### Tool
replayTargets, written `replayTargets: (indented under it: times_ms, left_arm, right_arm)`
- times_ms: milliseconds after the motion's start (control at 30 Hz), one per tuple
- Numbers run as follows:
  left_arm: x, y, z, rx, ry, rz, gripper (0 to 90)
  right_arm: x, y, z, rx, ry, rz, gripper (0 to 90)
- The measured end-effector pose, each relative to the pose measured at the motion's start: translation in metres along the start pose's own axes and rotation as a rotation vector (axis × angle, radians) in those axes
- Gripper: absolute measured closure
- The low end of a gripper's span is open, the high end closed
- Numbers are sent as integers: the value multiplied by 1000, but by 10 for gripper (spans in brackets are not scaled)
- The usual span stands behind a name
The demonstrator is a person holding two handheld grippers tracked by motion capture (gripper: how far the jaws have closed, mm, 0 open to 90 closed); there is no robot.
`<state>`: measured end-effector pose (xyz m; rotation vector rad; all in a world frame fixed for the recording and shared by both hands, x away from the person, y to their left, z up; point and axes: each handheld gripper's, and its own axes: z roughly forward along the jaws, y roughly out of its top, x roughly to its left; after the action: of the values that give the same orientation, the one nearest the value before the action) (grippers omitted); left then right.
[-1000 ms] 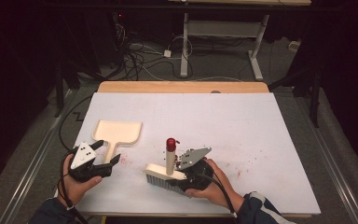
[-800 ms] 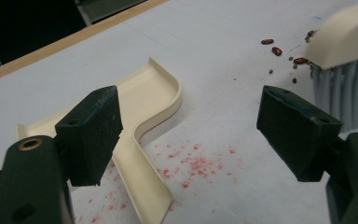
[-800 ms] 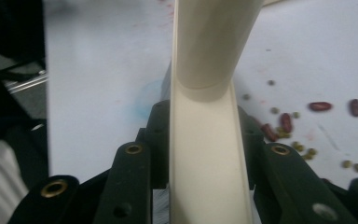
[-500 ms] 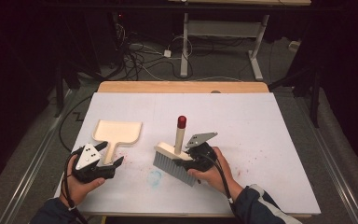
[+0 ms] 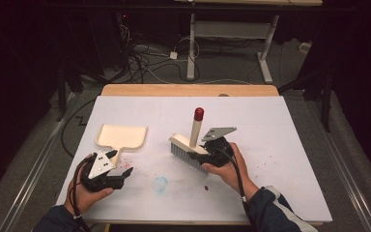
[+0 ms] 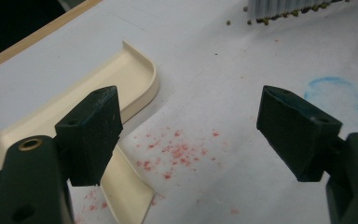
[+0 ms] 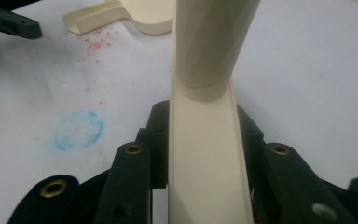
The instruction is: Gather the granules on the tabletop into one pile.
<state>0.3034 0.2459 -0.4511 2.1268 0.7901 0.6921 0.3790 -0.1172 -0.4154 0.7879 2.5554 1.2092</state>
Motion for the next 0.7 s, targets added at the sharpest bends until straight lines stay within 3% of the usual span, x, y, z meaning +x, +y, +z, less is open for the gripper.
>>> replayTargets:
  times_ms: [100,200,233,267,300,400,433,467,533,700]
  left_arm:
    - [0,0,-1,-3,5,2,211]
    - [0,0,-2,-4,10,0,211]
    - [0,0,-3,-6,11,-2,211]
    - [0,0,-3,-7,12,-3,211]
    - [0,0,-3,-6,12,-1,211]
    - [-1,0,-2,-3,12,6,211]
    - [-1,0,-2,-2,11,7,211]
    - [-1,1,-2,-2,12,7,211]
    - [-2,1,-1,-1,10,11,211]
    - [-3,3,2,4,0,25,211]
  right_arm:
    - [6,2,-14,-11,8,-39,673]
    - [13,0,-34,-35,55,-88,672]
    - [19,-4,-47,-42,95,-150,672]
    - [19,-4,-47,-42,95,-150,672]
    - [22,-7,-53,-41,113,-182,672]
    - [33,-20,-66,-27,182,-311,672]
    - [34,-31,-69,-8,232,-369,672]
    - [34,-31,-69,-8,232,-369,672]
    - [32,-44,-70,7,302,-410,672]
    - [20,-59,-65,76,373,-466,671]
